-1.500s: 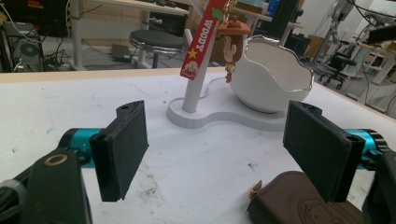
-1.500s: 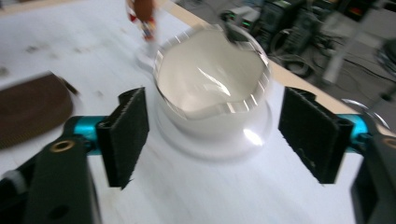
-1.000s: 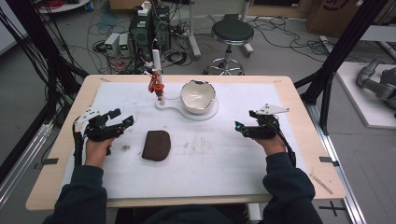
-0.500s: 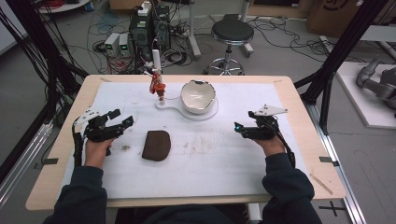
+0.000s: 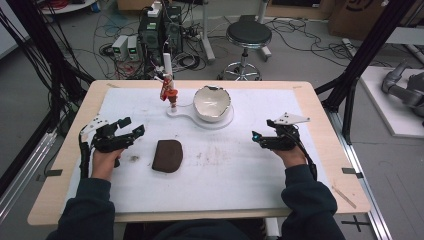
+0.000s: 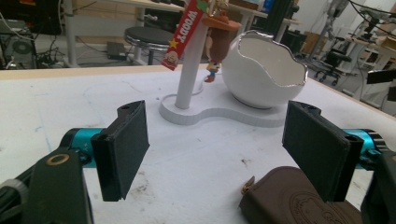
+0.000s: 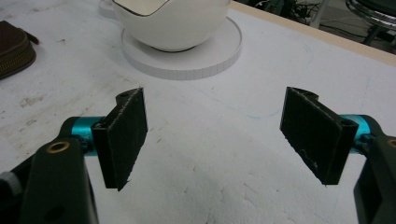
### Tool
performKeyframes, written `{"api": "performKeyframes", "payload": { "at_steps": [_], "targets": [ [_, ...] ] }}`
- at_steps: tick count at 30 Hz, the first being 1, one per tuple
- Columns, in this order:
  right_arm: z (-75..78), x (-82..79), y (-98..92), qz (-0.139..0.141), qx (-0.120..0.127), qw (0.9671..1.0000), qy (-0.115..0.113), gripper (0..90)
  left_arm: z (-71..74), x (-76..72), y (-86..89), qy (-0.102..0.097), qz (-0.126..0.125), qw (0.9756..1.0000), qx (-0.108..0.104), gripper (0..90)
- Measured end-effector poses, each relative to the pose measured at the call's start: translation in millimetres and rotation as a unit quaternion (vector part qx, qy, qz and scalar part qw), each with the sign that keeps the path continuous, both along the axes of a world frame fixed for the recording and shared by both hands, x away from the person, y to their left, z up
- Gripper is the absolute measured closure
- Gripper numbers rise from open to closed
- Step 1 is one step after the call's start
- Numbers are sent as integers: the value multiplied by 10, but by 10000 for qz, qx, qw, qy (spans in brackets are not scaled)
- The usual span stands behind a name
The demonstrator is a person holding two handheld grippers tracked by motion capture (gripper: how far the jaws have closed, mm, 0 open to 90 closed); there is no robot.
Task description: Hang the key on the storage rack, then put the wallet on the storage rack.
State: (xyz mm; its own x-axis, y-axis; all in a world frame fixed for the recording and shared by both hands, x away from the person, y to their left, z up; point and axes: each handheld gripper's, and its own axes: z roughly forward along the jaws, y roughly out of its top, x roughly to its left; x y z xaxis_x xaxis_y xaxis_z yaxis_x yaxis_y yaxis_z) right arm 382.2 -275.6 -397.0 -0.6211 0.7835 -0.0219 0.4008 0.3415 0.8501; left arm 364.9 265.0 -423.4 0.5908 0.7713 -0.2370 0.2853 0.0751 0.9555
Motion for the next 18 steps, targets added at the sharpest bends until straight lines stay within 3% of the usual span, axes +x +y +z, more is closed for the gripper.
{"api": "performKeyframes", "payload": {
  "at_steps": [13, 18],
  "targets": [
    [-15, -8, 25, 105, -104, 9999, -35, 234, 39, -17, -186, 109, -312, 9994, 120, 226],
    [-13, 9, 1, 40, 1, 10000, -21, 234, 19, -15, -220, 192, -434, 9987, 181, 226]
  ]
}}
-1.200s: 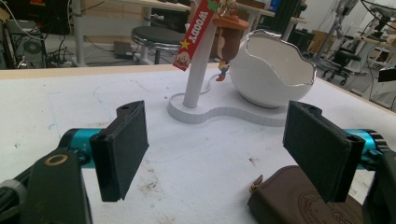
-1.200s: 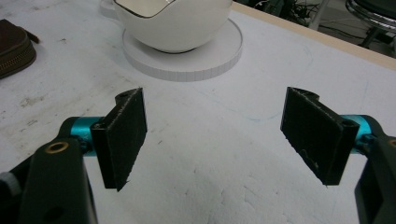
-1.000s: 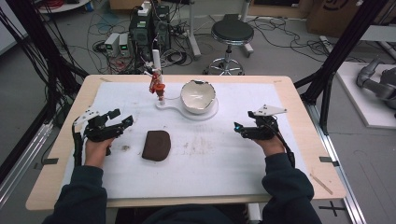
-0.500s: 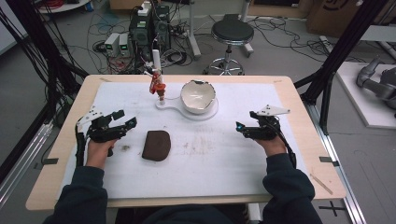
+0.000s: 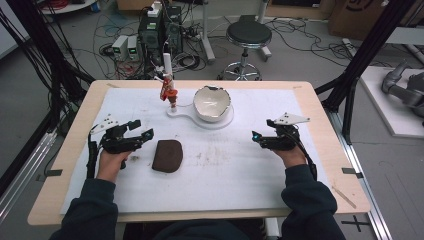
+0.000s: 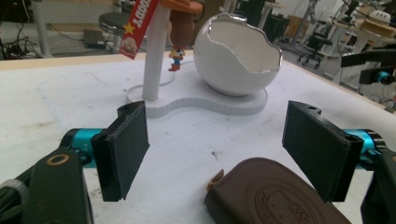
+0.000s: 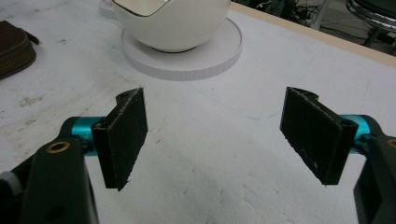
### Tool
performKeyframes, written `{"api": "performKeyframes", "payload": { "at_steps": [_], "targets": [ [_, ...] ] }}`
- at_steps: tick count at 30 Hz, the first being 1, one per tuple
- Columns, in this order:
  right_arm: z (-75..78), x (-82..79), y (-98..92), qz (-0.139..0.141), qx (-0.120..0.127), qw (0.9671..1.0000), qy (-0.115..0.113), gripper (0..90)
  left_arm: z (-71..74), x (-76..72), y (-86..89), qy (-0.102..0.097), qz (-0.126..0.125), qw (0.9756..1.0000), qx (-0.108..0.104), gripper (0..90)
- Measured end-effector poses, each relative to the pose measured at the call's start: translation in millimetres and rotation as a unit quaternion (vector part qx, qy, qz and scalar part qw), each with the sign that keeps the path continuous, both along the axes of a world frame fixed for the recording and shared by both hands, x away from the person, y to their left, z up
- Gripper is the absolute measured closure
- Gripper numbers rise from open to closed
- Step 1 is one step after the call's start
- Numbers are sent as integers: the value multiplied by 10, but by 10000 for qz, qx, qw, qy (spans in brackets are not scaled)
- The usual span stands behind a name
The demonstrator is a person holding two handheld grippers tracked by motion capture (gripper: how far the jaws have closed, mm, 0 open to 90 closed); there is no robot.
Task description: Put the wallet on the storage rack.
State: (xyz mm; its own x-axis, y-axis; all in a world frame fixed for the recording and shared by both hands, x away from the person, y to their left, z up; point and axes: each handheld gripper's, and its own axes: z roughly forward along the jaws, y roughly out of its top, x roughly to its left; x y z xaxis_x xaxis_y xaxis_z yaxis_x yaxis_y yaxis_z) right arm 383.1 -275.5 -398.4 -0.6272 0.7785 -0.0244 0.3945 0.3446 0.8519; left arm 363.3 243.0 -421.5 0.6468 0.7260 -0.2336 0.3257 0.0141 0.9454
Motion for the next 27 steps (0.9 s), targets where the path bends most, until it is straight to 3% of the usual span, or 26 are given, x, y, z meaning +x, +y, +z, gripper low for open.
{"api": "performKeyframes", "payload": {
  "at_steps": [4, 5, 8, 9, 11, 12, 13, 14, 15, 16, 17, 20, 21, 22, 27],
  "targets": [
    [-20, 18, 32, 49, -21, 10000, 41, 235, -18, 2, -22, 179, -108, 9998, 27, 226],
    [-24, 18, 42, 64, -25, 10000, 50, 234, -49, 14, -47, 482, -223, 9985, 91, 225],
    [-30, 16, 50, 67, -50, 9999, 73, 234, -111, 36, -116, 949, -291, 9946, 289, 226],
    [-29, 14, 47, 67, -51, 9999, 79, 234, -111, 36, -116, 949, -291, 9946, 289, 226],
    [-24, 10, 41, 72, -40, 9999, 72, 235, -153, 57, -191, 1259, -387, 9904, 414, 225],
    [-22, 6, 44, 89, -17, 9999, 76, 234, -153, 57, -191, 1259, -387, 9904, 414, 226],
    [-23, 1, 55, 107, 17, 9999, 94, 235, -183, 66, -243, 1440, -498, 9871, 496, 225],
    [-28, 1, 68, 147, 14, 9998, 91, 234, -183, 66, -243, 1440, -498, 9871, 496, 225],
    [-34, -1, 89, 174, 38, 9998, 116, 235, -215, 67, -296, 1529, -629, 9844, 610, 225],
    [-42, 1, 110, 228, 45, 9997, 120, 235, -215, 67, -296, 1529, -629, 9844, 610, 225],
    [-50, 4, 132, 263, 25, 9996, 124, 234, -228, 67, -326, 1576, -682, 9825, 724, 225],
    [-64, 5, 169, 308, -12, 9994, 167, 234, -246, 71, -338, 1642, -670, 9810, 784, 225],
    [-72, 4, 189, 345, -42, 9992, 191, 234, -261, 77, -342, 1715, -688, 9793, 824, 225],
    [-72, 1, 193, 357, -49, 9991, 201, 235, -302, 94, -345, 1935, -710, 9758, 731, 213],
    [-71, -5, 189, 344, -49, 9992, 206, 235, -310, 98, -339, 1946, -704, 9759, 693, 208]
  ]
}}
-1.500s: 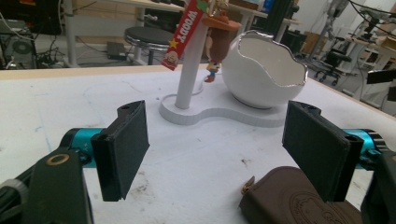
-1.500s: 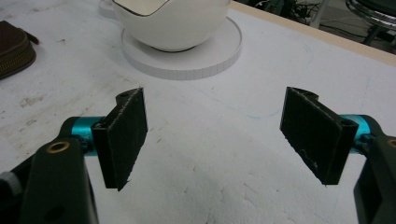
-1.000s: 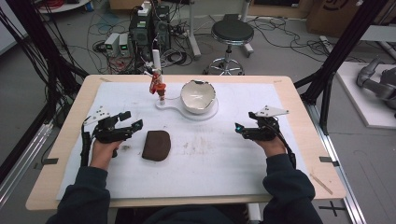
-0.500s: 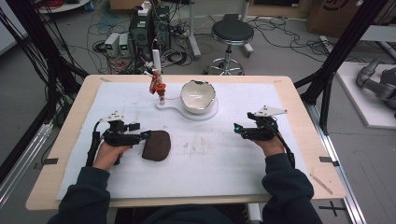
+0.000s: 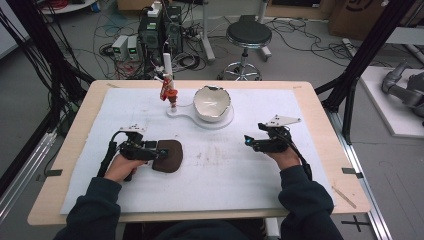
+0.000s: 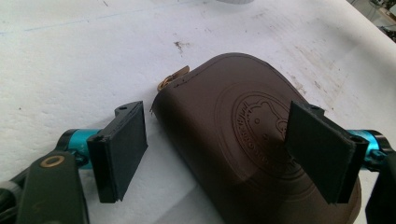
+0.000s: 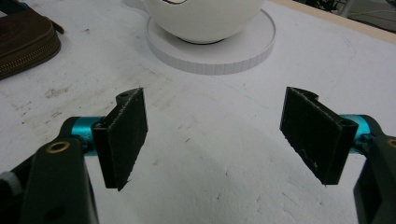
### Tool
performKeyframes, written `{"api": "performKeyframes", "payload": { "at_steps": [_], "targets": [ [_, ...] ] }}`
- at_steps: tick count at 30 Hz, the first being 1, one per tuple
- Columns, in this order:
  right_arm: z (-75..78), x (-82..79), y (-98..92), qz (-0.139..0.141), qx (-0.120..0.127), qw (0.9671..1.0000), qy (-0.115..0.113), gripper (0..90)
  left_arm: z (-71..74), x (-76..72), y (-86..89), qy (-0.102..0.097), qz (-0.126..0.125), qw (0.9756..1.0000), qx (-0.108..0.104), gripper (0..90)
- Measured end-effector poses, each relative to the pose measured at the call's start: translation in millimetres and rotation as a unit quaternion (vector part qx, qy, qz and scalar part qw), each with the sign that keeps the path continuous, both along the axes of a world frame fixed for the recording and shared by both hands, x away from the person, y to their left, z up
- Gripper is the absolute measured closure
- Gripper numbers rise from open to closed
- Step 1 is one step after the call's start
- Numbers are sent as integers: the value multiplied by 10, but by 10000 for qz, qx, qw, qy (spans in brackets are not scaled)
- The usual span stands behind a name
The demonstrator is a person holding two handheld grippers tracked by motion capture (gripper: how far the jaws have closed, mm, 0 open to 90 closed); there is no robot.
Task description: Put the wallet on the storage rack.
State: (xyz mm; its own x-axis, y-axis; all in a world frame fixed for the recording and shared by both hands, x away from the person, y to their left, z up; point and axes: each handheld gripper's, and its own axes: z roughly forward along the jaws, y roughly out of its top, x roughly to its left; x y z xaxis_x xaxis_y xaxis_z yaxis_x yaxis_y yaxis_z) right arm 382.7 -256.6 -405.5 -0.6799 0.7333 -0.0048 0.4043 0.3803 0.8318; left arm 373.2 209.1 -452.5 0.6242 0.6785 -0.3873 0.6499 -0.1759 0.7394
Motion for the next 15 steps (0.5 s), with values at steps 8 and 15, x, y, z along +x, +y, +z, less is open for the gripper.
{"api": "performKeyframes", "payload": {
  "at_steps": [8, 15],
  "targets": [
    [-29, 4, 73, 109, 56, 9999, 83, 237, -21, 2, -37, 78, -310, 9989, -345, 449],
    [-117, 44, 339, 449, 114, 9984, 312, 237, 38, -22, -61, -144, -308, 9991, -270, 506]
  ]
}}
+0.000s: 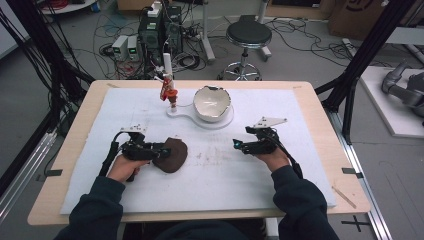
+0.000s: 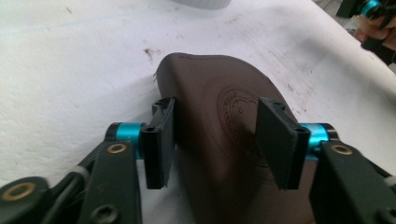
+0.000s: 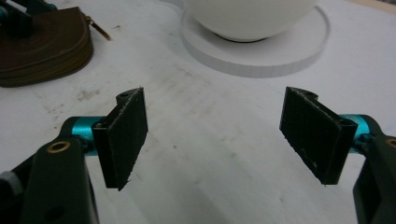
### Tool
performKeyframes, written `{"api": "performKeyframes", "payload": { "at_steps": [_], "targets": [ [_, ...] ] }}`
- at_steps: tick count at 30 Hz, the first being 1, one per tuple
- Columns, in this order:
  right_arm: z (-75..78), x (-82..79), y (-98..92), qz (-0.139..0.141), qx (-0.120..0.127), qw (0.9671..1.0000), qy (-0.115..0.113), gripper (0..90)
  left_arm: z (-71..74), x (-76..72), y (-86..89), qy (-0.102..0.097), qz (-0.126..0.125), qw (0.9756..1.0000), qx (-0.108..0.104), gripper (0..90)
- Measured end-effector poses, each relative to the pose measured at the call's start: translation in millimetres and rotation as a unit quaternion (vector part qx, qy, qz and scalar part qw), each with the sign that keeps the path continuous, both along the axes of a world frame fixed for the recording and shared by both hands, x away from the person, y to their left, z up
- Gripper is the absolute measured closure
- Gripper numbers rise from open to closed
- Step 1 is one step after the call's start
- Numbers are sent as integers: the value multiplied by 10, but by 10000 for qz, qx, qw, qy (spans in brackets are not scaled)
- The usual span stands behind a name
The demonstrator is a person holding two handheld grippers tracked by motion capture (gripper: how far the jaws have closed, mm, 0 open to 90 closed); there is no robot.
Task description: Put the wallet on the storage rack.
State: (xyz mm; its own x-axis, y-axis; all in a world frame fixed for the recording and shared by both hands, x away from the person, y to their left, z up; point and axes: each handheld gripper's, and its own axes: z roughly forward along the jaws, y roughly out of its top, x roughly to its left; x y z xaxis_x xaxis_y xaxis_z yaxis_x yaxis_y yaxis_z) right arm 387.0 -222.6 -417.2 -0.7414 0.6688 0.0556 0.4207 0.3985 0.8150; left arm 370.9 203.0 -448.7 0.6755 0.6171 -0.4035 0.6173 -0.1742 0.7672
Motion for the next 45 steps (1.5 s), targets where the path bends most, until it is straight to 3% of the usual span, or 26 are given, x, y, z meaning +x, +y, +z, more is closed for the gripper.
{"api": "performKeyframes", "payload": {
  "at_steps": [5, 6, 8, 9, 14, 17, 25, 26, 27, 28, 29, 33, 34, 36, 38, 40, 42, 45],
  "targets": [
    [-40, -5, 219, 482, 224, 9985, 144, 235, 54, -29, -70, -366, -105, 9993, -68, 577],
    [-45, -5, 256, 587, 296, 9977, 173, 232, 84, -51, -133, -551, -241, 9982, -30, 583],
    [-51, -7, 295, 675, 342, 9969, 211, 225, 97, -61, -168, -638, -317, 9975, -20, 592],
    [-71, -5, 381, 842, 370, 9954, 251, 223, 121, -87, -239, -822, -440, 9956, 52, 593],
    [-137, -12, 549, 1198, 376, 9912, 422, 227, 139, -112, -318, -973, -568, 9936, 65, 601],
    [-196, -10, 704, 1486, 390, 9867, 536, 238, 136, -117, -336, -983, -648, 9930, 62, 600],
    [-268, 47, 982, 1832, 403, 9794, 747, 291, 132, -118, -358, -1010, -735, 9922, 0, 599],
    [-304, 52, 1075, 1975, 255, 9767, 794, 359, 129, -115, -359, -1009, -729, 9922, -11, 598],
    [-304, 52, 1075, 1975, 255, 9767, 794, 359, 124, -115, -358, -998, -718, 9924, 50, 598],
    [-295, 63, 1089, 2173, 234, 9724, 814, 469, 120, -107, -346, -940, -704, 9931, 50, 598],
    [-292, 66, 1087, 2273, 232, 9704, 778, 514, 115, -103, -345, -916, -687, 9934, 24, 596],
    [-270, 27, 1106, 2288, 106, 9712, 653, 530, 100, -90, -334, -845, -683, 9941, -6, 586],
    [-269, 26, 1105, 2307, 87, 9710, 618, 535, 95, -85, -332, -797, -686, 9944, -36, 541],
    [-258, 10, 1112, 2334, 8, 9712, 476, 545, 62, -62, -331, -558, -653, 9963, -35, 412],
    [-243, -7, 1113, 2376, -89, 9707, 355, 551, 25, -32, -315, -194, -662, 9974, -220, 391],
    [-235, -15, 1112, 2393, -126, 9705, 280, 553, 32, -37, -317, -221, -753, 9966, -263, 495],
    [-236, -7, 1100, 2408, -100, 9700, 324, 552, 55, -61, -333, -353, -840, 9955, -244, 514],
    [-243, 8, 1086, 2398, 7, 9698, 441, 501, 75, -68, -324, -488, -933, 9937, -385, 541]
  ]
}}
